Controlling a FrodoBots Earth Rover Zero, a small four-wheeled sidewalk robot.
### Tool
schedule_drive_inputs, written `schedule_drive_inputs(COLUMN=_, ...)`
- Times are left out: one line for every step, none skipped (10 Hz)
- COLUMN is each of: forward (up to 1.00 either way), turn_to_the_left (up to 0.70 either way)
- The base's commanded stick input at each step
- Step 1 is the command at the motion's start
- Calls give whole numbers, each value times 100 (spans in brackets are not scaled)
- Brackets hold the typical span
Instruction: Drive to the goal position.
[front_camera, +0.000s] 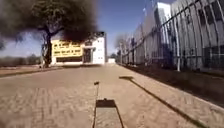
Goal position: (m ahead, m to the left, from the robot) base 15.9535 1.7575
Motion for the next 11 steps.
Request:
schedule_drive_inputs(forward=100, turn_to_the_left=0)
schedule_drive_inputs(forward=100, turn_to_the_left=0)
schedule_drive_inputs(forward=100, turn_to_the_left=0)
schedule_drive_inputs(forward=100, turn_to_the_left=0)
schedule_drive_inputs(forward=100, turn_to_the_left=0)
schedule_drive_inputs(forward=100, turn_to_the_left=0)
schedule_drive_inputs(forward=100, turn_to_the_left=0)
schedule_drive_inputs(forward=100, turn_to_the_left=0)
schedule_drive_inputs(forward=100, turn_to_the_left=0)
schedule_drive_inputs(forward=100, turn_to_the_left=0)
schedule_drive_inputs(forward=100, turn_to_the_left=0)
